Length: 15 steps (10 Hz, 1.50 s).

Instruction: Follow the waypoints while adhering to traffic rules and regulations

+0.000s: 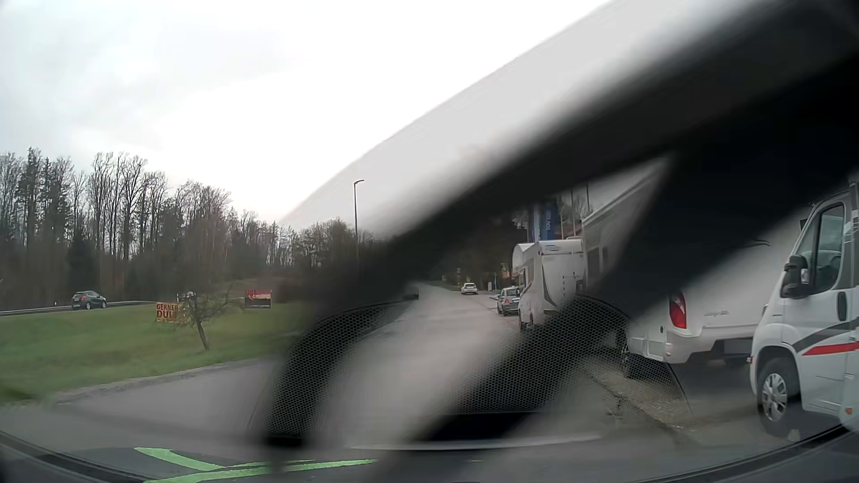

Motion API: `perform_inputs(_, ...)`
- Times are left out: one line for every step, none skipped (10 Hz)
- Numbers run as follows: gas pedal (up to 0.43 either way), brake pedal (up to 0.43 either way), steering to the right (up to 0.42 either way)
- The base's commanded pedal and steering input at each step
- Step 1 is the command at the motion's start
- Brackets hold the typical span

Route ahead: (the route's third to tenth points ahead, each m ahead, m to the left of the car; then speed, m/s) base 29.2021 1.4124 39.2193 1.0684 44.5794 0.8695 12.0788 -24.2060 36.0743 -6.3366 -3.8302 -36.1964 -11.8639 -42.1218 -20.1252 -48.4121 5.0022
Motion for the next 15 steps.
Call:
perform_inputs(0.311,0.000,-0.002)
perform_inputs(0.311,0.000,0.009)
perform_inputs(0.311,0.000,0.016)
perform_inputs(0.311,0.000,0.022)
perform_inputs(0.311,0.000,0.024)
perform_inputs(0.268,0.000,0.026)
perform_inputs(0.220,0.000,0.027)
perform_inputs(0.197,0.000,0.029)
perform_inputs(0.157,0.000,0.029)
perform_inputs(0.130,0.000,0.029)
perform_inputs(0.098,0.000,0.029)
perform_inputs(0.079,0.000,0.029)
perform_inputs(0.000,0.000,0.029)
perform_inputs(0.000,0.000,0.029)
perform_inputs(0.000,0.000,0.029)
